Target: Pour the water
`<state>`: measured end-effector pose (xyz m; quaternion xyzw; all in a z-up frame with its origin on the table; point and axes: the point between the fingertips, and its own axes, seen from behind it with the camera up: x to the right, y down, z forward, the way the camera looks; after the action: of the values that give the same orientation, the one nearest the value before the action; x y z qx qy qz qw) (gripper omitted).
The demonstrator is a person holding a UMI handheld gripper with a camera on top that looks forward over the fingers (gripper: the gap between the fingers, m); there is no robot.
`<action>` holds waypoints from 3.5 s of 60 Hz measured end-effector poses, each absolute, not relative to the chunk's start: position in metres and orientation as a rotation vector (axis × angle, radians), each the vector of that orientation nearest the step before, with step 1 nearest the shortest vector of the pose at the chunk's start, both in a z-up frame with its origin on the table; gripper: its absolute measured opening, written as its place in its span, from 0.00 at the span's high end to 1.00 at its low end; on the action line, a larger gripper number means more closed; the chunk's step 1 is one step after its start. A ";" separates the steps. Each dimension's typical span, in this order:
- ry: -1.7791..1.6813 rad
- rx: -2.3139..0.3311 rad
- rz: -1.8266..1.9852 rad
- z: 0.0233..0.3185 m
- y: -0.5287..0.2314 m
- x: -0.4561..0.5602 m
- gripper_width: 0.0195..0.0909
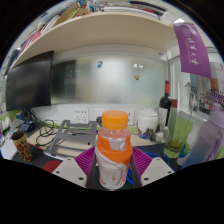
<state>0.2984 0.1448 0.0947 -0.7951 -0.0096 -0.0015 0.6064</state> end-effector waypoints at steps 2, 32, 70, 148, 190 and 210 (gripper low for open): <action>-0.020 -1.834 -0.005 0.096 0.144 0.300 0.52; -0.132 -1.763 -0.194 0.139 0.139 0.277 0.74; -1.403 -1.431 -1.134 0.152 0.141 0.075 0.74; -0.252 -1.893 -0.118 0.157 0.133 0.100 0.74; -0.127 -1.850 0.100 0.096 0.148 0.108 0.56; -0.058 -2.019 0.034 0.081 0.076 0.116 0.08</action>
<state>0.1158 0.0760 0.0805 -0.8463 -0.0244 0.0142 0.5319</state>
